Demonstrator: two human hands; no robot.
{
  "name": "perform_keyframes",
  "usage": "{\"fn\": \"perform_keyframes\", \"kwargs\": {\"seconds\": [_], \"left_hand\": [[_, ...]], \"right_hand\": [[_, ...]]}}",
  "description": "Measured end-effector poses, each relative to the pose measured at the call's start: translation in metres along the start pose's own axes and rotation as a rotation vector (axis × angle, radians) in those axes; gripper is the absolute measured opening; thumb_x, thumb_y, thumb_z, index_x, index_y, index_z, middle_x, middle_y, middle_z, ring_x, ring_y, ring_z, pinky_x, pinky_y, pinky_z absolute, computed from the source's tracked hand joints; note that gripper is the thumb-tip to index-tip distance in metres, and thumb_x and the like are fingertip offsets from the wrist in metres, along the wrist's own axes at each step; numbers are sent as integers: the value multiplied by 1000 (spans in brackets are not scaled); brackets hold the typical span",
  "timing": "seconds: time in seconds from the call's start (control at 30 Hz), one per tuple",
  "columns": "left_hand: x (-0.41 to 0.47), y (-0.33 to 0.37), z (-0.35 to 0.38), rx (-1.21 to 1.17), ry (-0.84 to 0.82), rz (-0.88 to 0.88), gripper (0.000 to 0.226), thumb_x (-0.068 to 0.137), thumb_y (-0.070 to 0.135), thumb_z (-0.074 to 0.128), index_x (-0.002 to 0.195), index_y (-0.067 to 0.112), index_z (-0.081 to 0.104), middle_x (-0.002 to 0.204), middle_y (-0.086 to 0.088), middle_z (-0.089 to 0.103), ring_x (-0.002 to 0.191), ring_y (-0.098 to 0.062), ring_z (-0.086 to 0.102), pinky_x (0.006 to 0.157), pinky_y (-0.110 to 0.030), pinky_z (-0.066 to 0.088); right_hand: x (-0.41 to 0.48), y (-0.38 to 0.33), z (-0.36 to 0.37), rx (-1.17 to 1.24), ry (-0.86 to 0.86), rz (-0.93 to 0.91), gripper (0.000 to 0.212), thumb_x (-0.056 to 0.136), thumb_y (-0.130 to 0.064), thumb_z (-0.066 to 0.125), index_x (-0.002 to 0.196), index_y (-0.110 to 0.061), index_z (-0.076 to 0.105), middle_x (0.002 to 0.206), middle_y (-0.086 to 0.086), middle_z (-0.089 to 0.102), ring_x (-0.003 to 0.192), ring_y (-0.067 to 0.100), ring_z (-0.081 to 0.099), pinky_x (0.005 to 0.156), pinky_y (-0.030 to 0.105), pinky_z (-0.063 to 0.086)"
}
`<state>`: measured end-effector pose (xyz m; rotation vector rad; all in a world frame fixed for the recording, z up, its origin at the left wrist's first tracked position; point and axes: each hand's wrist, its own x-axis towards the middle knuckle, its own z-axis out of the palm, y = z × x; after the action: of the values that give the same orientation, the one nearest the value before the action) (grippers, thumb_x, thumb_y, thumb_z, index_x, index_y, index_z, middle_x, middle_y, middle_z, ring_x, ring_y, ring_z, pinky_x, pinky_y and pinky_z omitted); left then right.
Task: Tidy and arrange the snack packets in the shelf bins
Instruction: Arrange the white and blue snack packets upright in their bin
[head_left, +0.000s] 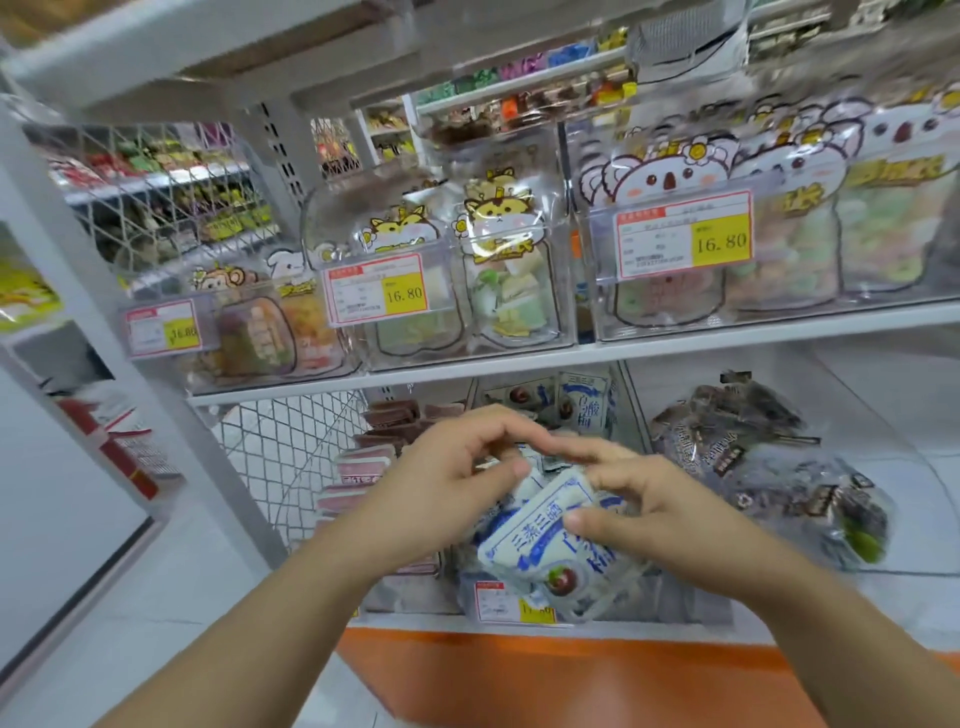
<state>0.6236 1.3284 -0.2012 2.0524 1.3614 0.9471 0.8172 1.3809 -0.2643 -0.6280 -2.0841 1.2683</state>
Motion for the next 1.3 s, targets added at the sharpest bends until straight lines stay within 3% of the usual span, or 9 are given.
{"fn": "perform_keyframes", "kwargs": {"seconds": [0.1, 0.23, 0.37, 0.5, 0.7, 0.9, 1.07, 1.2, 1.3], "left_hand": [[8, 4, 9, -27, 0, 20, 32, 86, 4, 61, 94, 35, 64, 82, 25, 62, 76, 0, 57, 75, -18, 44], [21, 4, 18, -294, 118, -74, 28, 84, -3, 64, 90, 25, 66, 86, 13, 71, 82, -5, 67, 78, -21, 53], [35, -22, 22, -137, 141, -198, 23, 91, 8, 59, 94, 31, 64, 97, 13, 71, 96, -3, 65, 83, -16, 50], [53, -60, 40, 197, -158, -354, 22, 95, 20, 55, 115, 27, 61, 114, 10, 65, 103, -3, 60, 83, -11, 45], [87, -83, 69, 403, -307, -366, 48, 92, 37, 57, 136, 20, 48, 131, -3, 58, 117, -15, 56, 95, -28, 46], [96, -75, 100, 640, -503, -191, 24, 90, 38, 60, 79, 21, 48, 70, 1, 49, 78, -25, 55, 59, -28, 32], [66, -80, 93, 500, -585, -74, 6, 96, 23, 49, 97, 20, 54, 82, 1, 58, 70, -10, 47, 58, -27, 30], [49, -76, 86, 330, -657, -129, 19, 96, 14, 42, 108, 27, 49, 64, 5, 50, 52, -7, 37, 51, -24, 29], [54, -68, 84, 123, -727, -354, 30, 97, 13, 36, 122, 25, 47, 101, 19, 64, 73, 3, 53, 69, -21, 42]], "right_hand": [[-1, -2, 4, 104, -10, -15, 19, 82, -24, 67, 95, -12, 75, 112, -2, 69, 108, 12, 63, 99, 35, 46], [-6, -2, -10, 101, 185, 46, 31, 76, -46, 71, 89, -19, 74, 85, 16, 71, 76, 16, 63, 74, 42, 52], [-14, 7, -37, 175, 633, 59, 16, 87, -19, 65, 80, -29, 75, 77, 4, 74, 73, 27, 70, 71, 48, 56], [-17, 20, -47, -4, 918, 33, 25, 90, -15, 62, 74, -34, 66, 61, -17, 66, 54, 0, 54, 54, 18, 45], [-7, 32, -51, -115, 982, 20, 15, 89, -15, 62, 80, -26, 67, 69, -23, 64, 62, -4, 54, 56, 8, 38], [2, 44, -54, -70, 980, 56, 15, 89, -17, 62, 75, -17, 67, 61, -9, 60, 57, -1, 46, 54, 16, 37], [0, 50, -60, -21, 975, 75, 15, 90, -21, 63, 78, -12, 67, 69, 13, 65, 67, 39, 59, 60, 45, 51], [2, 47, -59, -50, 967, 93, 14, 89, -23, 63, 76, -21, 67, 70, 12, 67, 71, 43, 61, 58, 53, 53], [4, 49, -58, -83, 933, 116, 12, 89, -25, 62, 79, -23, 67, 69, 13, 67, 65, 42, 60, 55, 50, 52]]}}
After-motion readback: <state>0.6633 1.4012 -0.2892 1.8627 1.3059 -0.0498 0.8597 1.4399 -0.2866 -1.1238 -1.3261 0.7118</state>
